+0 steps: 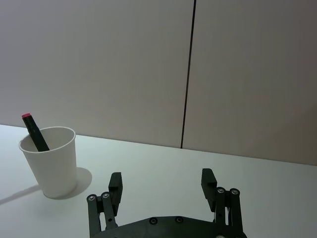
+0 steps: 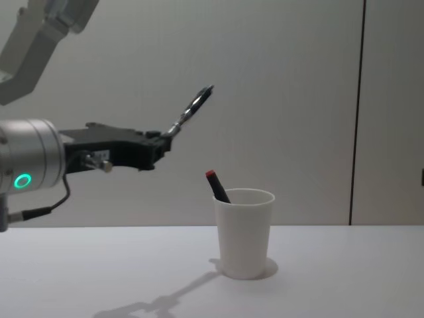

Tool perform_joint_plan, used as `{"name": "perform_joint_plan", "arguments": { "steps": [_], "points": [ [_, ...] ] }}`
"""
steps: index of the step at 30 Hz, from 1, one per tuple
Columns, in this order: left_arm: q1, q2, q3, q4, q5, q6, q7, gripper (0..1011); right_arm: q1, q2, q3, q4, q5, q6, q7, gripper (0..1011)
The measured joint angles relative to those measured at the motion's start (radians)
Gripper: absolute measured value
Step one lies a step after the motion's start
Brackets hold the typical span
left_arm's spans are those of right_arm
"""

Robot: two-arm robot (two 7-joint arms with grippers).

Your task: Place the pen into the pen holder.

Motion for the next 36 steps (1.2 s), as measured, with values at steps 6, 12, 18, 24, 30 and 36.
{"name": "perform_joint_plan", "arguments": {
  "steps": [6, 12, 18, 24, 30, 36],
  "points": [
    [-0.01, -0.003, 0.01, 0.009, -0.014, -0.026, -0.052, 127, 0.0, 0.0, 0.0, 0.0, 0.0, 0.0, 0.0, 1001],
    [-0.019, -0.007, 0.023, 0.018, -0.027, -0.042, -0.105, 129, 0.0, 0.0, 0.0, 0.0, 0.0, 0.0, 0.0, 1001],
    [-0.032, -0.012, 0.037, 0.033, -0.036, -0.052, -0.162, 129, 0.0, 0.0, 0.0, 0.0, 0.0, 0.0, 0.0, 1001],
    [-0.05, -0.017, 0.052, 0.053, -0.039, -0.059, -0.228, 129, 0.0, 0.0, 0.0, 0.0, 0.0, 0.0, 0.0, 1001],
    [-0.071, -0.024, 0.069, 0.078, -0.032, -0.061, -0.292, 129, 0.0, 0.0, 0.0, 0.0, 0.0, 0.0, 0.0, 1001],
    [-0.091, -0.032, 0.087, 0.1, -0.022, -0.062, -0.346, 127, 0.0, 0.0, 0.0, 0.0, 0.0, 0.0, 0.0, 1001]
  ]
}}
